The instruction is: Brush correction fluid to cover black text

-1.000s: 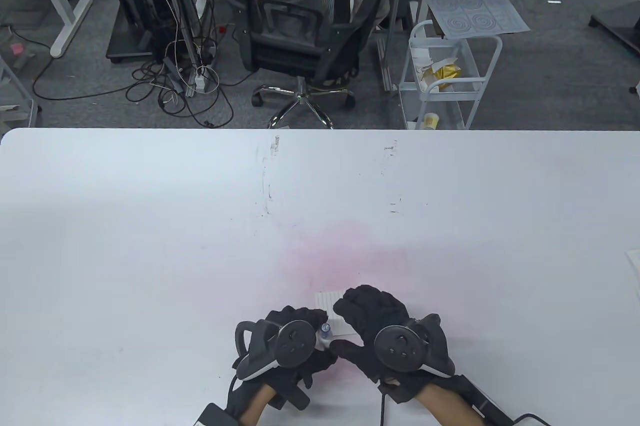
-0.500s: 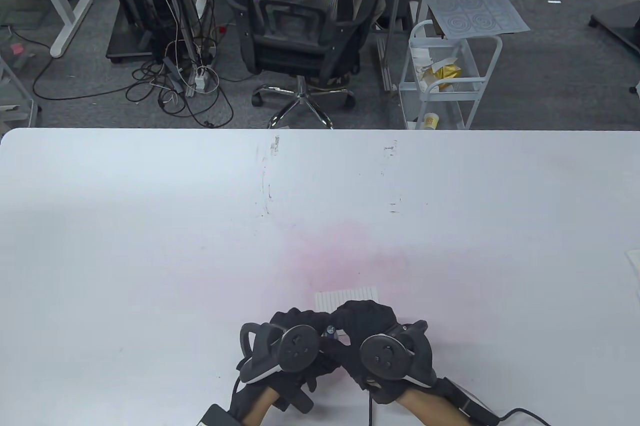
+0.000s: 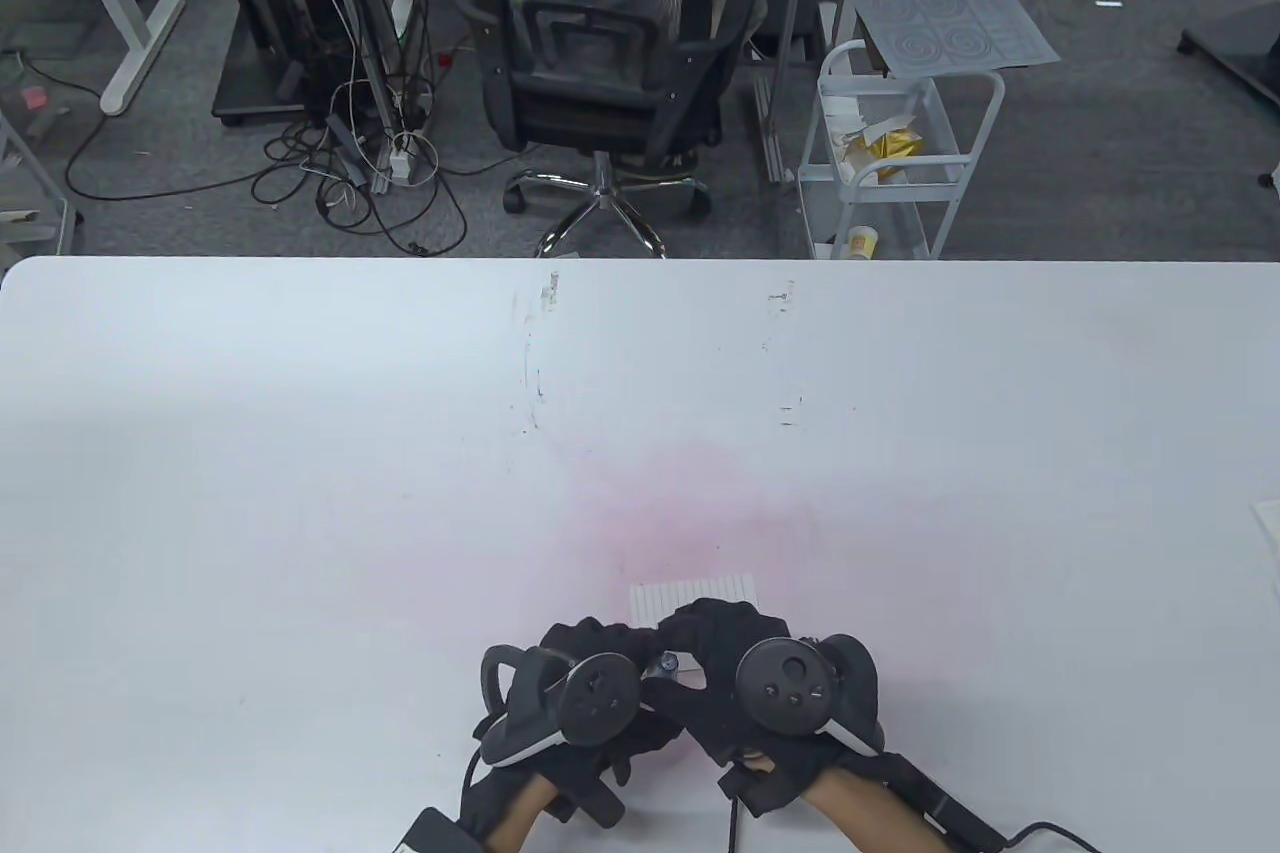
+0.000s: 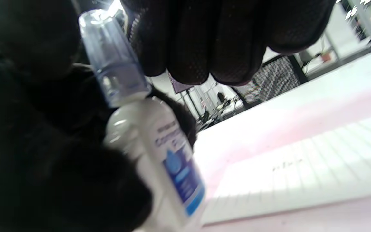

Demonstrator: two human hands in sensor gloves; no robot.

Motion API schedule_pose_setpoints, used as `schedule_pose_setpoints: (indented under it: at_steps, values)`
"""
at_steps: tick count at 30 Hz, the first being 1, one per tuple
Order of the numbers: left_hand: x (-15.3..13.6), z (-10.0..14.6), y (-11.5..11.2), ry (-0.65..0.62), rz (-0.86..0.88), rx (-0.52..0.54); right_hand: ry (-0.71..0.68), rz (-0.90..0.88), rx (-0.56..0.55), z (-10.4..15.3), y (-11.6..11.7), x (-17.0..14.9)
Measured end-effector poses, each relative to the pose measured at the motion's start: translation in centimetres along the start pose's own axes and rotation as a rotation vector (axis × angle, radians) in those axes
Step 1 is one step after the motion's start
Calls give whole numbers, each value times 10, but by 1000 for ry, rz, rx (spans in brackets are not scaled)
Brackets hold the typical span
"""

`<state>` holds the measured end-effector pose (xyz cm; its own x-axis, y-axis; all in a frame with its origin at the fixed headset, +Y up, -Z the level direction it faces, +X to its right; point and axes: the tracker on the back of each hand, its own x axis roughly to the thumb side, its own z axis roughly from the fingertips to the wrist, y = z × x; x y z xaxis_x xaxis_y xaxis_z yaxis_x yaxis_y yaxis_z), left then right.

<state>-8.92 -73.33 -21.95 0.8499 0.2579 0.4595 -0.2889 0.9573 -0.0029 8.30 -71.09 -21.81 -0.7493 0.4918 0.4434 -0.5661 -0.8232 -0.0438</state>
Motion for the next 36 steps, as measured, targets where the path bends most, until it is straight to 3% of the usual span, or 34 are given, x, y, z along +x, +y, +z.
schedule_pose_setpoints:
  at_steps: [5,13,22,31,36]
  values:
    - [2,0,-1,-4,-19,6,-17,90,-92,3,-1,6]
    - [3,0,-2,-10,-30,4,4,-137,84,-1,1,3]
    - [1,0,-1,10,-43,3,29,52,-52,0,0,1]
    - [0,0,-1,9,-35,0,-26,-107,53,-3,0,2]
    - [-2,0,0,15,-37,6,16,9,51,-1,0,4]
